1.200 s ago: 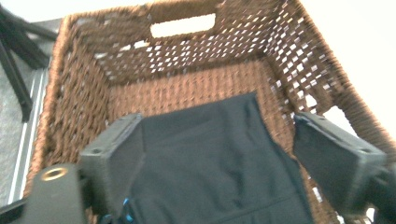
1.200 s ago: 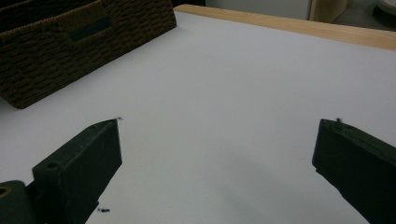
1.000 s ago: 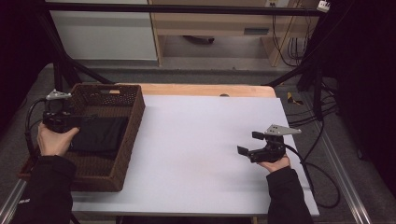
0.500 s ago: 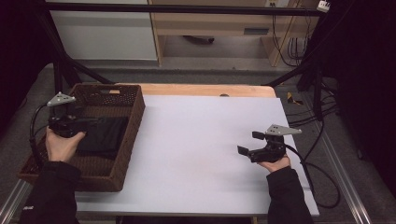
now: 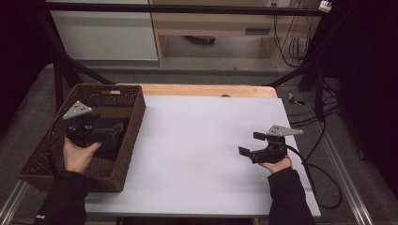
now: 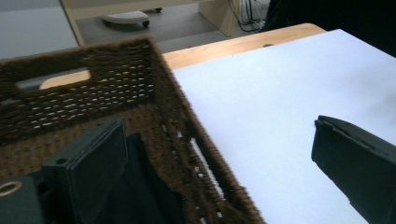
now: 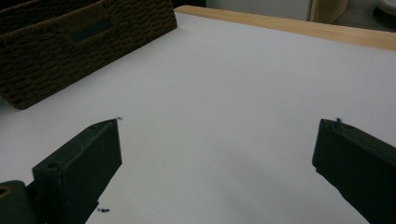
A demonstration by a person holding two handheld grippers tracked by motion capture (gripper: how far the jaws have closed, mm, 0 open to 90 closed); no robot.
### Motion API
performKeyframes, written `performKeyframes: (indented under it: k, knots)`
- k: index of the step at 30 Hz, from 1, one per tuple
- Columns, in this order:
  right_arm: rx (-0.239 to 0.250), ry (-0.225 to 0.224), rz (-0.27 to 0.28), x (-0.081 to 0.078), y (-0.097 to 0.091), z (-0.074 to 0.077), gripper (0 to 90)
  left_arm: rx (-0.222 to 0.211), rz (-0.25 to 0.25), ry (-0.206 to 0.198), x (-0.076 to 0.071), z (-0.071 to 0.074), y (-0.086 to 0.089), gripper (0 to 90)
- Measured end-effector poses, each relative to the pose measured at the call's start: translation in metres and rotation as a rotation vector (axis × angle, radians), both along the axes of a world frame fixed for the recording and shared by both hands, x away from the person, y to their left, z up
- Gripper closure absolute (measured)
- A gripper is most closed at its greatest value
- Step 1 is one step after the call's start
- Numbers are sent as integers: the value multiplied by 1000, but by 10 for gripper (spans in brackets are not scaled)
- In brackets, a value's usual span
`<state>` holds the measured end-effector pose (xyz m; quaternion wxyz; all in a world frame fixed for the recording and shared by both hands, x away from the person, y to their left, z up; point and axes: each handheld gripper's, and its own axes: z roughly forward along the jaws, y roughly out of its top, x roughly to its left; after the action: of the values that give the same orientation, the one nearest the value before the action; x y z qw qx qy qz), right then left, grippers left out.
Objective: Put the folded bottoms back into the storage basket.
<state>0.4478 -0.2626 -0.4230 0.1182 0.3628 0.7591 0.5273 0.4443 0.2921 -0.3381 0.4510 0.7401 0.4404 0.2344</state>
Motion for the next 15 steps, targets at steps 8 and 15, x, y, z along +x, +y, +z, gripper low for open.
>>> performKeyframes:
  k: [8,15]
  knots:
    - [0,1,-1,0,0,0,17,-4,-68,4,-4,-15,-20,35]
    - [0,1,-2,0,0,0,17,9,-121,0,-7,-25,-34,41]
